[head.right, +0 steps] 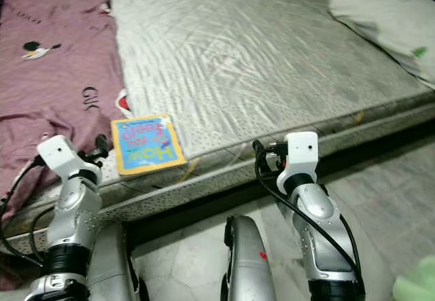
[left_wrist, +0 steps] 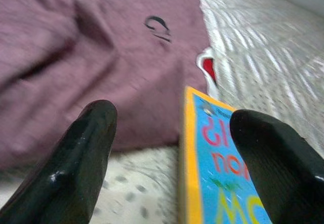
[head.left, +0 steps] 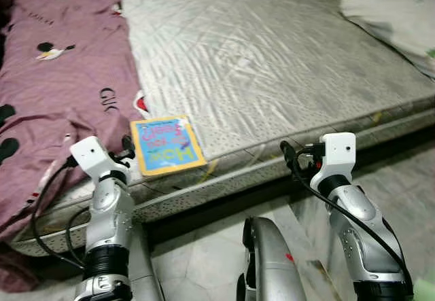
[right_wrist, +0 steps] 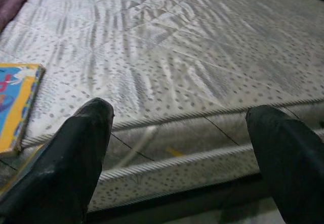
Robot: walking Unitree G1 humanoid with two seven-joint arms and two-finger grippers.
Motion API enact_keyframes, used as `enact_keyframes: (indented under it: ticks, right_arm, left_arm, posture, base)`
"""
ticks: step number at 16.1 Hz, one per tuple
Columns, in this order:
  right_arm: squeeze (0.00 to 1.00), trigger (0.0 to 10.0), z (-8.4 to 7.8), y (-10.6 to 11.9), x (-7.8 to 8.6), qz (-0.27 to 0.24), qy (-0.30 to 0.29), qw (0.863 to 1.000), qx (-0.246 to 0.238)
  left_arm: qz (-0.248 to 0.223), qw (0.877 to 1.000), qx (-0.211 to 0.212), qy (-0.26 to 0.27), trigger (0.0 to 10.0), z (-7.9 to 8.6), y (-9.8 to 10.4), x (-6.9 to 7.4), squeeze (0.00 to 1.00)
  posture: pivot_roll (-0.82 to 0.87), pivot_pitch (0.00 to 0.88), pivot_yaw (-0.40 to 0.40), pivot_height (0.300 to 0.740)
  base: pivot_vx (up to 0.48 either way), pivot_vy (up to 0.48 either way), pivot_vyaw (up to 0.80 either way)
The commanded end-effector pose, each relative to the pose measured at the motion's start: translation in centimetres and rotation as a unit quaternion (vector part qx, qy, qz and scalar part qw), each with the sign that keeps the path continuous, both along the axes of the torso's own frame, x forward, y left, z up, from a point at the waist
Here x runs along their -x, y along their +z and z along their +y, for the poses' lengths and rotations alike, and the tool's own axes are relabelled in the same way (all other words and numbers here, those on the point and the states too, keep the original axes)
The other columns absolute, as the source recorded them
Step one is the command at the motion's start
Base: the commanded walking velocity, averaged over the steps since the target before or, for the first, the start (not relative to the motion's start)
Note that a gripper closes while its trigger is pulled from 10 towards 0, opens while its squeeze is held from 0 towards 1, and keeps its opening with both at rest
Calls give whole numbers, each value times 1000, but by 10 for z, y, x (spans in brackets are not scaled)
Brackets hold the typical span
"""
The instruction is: Clean up the room
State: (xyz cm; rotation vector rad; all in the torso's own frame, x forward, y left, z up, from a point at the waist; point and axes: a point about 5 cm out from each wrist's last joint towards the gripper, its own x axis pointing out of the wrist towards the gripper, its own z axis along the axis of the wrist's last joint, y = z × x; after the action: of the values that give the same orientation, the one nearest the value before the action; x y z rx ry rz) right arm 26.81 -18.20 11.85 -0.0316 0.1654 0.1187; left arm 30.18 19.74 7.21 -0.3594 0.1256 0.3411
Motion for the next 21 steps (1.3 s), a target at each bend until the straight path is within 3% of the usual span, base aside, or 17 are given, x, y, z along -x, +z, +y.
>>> enact_keyframes:
  ticks: [1,4,8,13,19,21]
  right_arm:
    - [0,10000,-4,-2,1,7,-3,1000,5]
    - [0,10000,-5,-1,2,6,-2,1000,9]
    - [0,10000,-27,1,10,10,-17,999,38]
    - [0,10000,-38,8,16,4,-25,998,59]
    - [0,10000,-36,16,14,-8,-18,997,69]
    - [0,10000,-35,16,13,-10,-16,997,70]
  left_arm:
    - [15,1000,11,7,10000,0,-4,-2,0]
    - [27,999,16,10,10000,1,-8,-4,0]
    - [34,999,32,9,10000,2,-10,-12,0]
    - [57,996,66,16,10000,7,-18,-19,0]
    - [120,984,106,-75,10000,-17,-30,-30,0]
    - [147,975,121,-117,10000,-26,-35,-31,0]
  posture:
    - [-230,57,-50,520]
    - [-238,64,-54,501]
    - [-272,98,-61,501]
    - [-309,119,-70,501]
    - [-332,110,-76,501]
    - [-329,100,-72,501]
  base:
    - [0,0,0]
    - [0,0,0]
    - [0,0,0]
    - [0,0,0]
    - [0,0,0]
    - [0,0,0]
